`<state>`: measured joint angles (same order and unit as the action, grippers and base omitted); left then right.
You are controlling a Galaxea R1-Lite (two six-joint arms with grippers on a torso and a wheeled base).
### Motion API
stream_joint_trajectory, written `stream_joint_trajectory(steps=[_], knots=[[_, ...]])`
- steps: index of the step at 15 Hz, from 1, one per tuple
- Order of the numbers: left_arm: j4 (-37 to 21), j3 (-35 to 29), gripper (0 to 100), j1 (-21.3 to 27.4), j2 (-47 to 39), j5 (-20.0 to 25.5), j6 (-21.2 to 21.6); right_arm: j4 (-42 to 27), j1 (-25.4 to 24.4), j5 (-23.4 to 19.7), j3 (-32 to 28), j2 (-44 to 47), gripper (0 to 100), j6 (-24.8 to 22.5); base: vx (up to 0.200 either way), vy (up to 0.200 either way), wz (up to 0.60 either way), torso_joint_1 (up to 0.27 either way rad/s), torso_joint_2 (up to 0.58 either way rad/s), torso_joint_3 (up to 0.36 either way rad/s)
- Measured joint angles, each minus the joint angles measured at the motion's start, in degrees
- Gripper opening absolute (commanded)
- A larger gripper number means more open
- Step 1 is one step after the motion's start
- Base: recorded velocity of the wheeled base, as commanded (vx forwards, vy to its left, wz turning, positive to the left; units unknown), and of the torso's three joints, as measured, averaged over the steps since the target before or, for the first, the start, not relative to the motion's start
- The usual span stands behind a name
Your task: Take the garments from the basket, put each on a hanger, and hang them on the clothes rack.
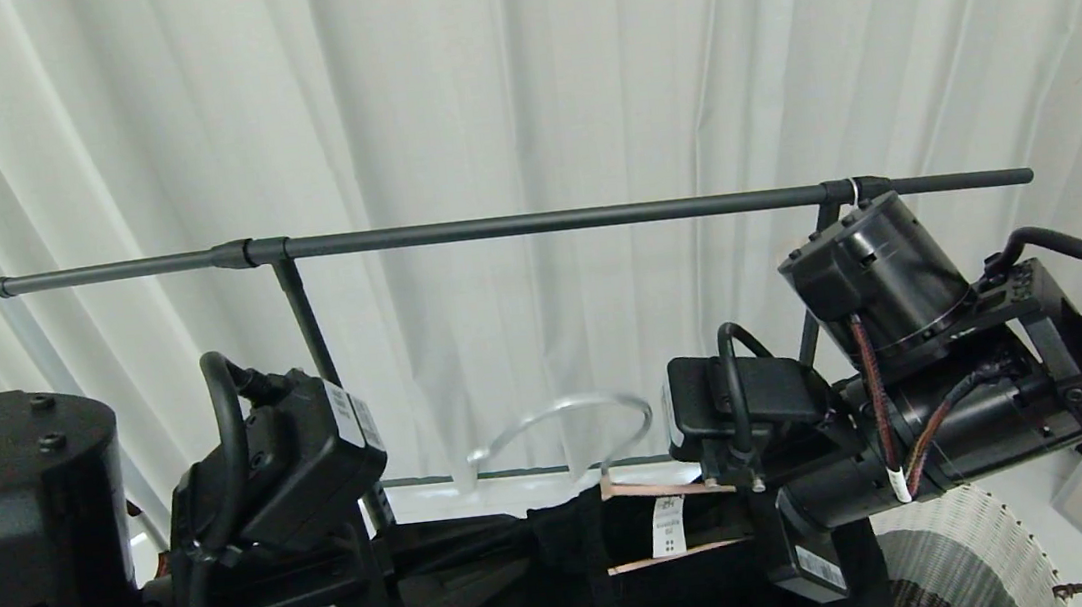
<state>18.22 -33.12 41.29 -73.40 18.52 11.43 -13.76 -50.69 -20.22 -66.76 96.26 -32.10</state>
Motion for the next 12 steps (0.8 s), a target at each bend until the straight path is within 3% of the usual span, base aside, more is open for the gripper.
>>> stream_joint_trajectory(steps=[3, 4, 7, 10, 12], knots=[[0.3, 0.2, 0, 0.0, -0.1, 0.0, 0.1, 0.7, 0.0, 0.0, -0.1, 0.0, 0, -0.4, 0.0, 0.0, 0.0, 0.0, 0.0, 0.0], [0.3, 0.4, 100, 0.0, -0.1, 0.0, 0.2, 1.8, 0.0, 0.1, -0.1, -0.1, 0, -0.8, 0.0, 0.0, 0.0, 0.0, 0.0, 0.0], [0.9, 0.7, 100, -0.1, -0.3, -0.3, 0.6, 4.4, 0.1, 0.0, -0.1, -0.1, 0, -4.9, 0.0, 0.0, 0.0, 0.0, 0.0, 0.0], [0.9, 2.3, 100, -0.5, -0.4, -1.0, 0.8, 4.6, 3.3, -0.3, -0.1, -0.5, 0, -17.1, 0.0, 0.0, 0.0, 0.0, 0.0, 0.0], [0.9, 4.7, 100, -0.5, -0.4, -1.7, 0.9, 5.0, 6.5, -0.3, -0.1, -1.1, 0, -18.8, 0.0, 0.0, 0.0, 0.0, 0.0, 0.0]])
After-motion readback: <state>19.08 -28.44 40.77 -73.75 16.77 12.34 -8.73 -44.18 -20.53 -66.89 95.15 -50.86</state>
